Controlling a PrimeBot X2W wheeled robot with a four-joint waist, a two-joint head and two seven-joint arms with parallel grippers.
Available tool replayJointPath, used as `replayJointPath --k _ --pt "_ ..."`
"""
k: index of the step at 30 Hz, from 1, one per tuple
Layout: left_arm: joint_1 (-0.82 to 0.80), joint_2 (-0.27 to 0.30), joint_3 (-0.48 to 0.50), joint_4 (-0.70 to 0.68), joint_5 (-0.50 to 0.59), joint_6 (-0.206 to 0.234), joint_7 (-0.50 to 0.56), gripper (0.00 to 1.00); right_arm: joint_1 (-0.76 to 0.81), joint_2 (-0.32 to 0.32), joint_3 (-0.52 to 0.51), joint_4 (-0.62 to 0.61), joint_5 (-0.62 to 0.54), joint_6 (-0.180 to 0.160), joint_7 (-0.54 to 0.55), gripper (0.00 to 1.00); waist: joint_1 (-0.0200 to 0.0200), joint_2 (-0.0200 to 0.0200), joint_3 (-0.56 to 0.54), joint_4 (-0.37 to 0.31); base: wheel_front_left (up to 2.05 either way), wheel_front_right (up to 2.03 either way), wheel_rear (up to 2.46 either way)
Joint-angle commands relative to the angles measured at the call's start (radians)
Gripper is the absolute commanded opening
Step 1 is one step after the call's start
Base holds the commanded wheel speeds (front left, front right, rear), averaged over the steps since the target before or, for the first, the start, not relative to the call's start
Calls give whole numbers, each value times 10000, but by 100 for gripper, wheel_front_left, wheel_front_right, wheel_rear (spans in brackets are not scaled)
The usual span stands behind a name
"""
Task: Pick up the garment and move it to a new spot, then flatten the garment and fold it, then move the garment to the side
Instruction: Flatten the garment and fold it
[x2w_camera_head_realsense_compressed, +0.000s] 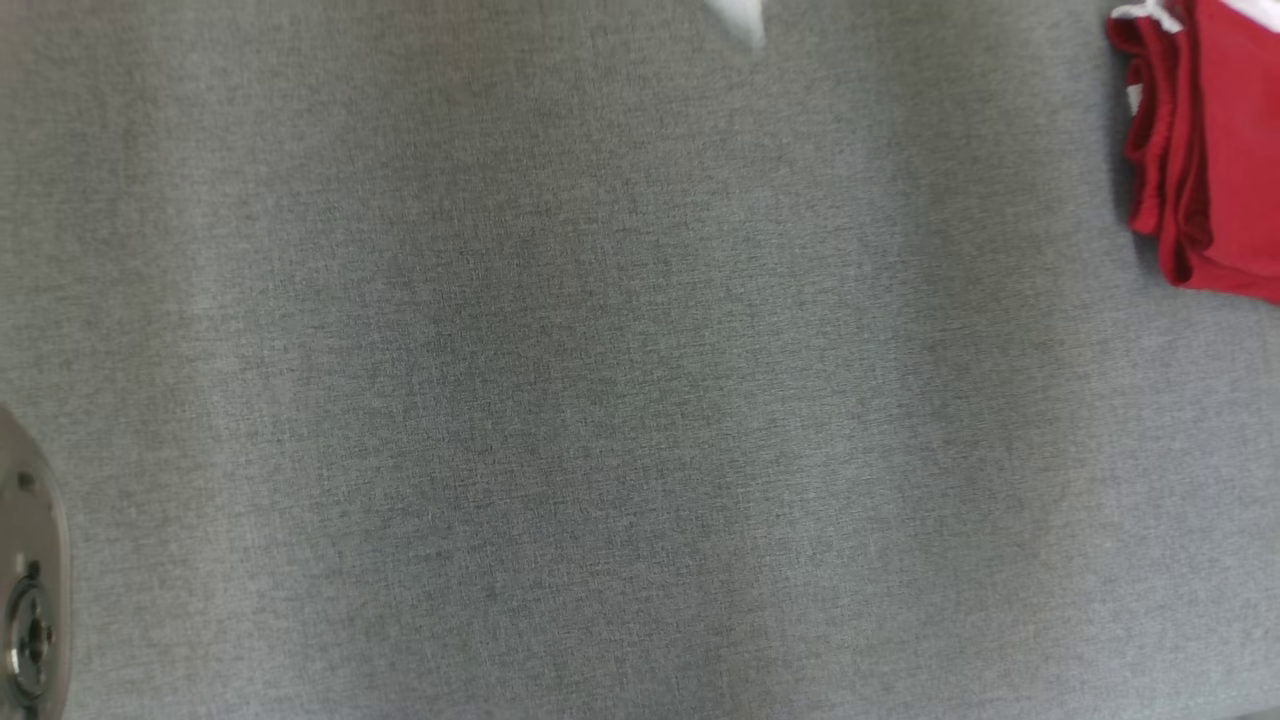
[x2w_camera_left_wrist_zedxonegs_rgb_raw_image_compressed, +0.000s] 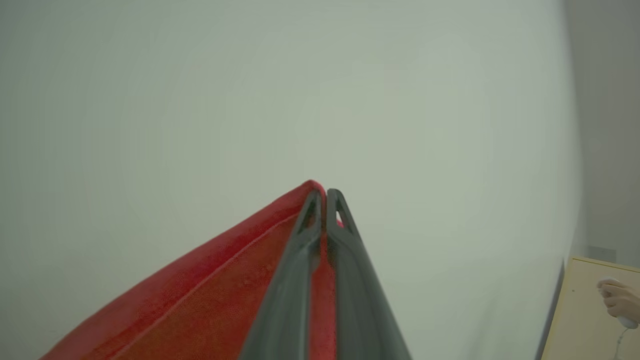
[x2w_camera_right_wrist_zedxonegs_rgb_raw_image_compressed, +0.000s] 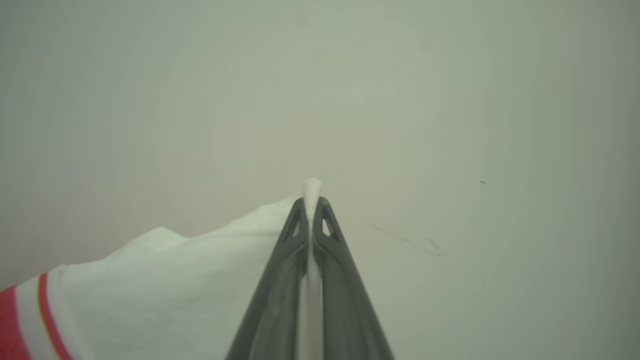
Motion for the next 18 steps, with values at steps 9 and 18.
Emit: replayJointPath --k 9,18 --pt "2556 433 137 807 92 -868 -319 0 2124 -518 864 -1327 -797 -25 -28 0 -1 -2 159 95 0 0 0" --pt "7429 -343 909 650 -178 -849 -364 0 5123 -963 2493 -856 721 -25 -28 0 -1 -2 -908 189 0 0 0"
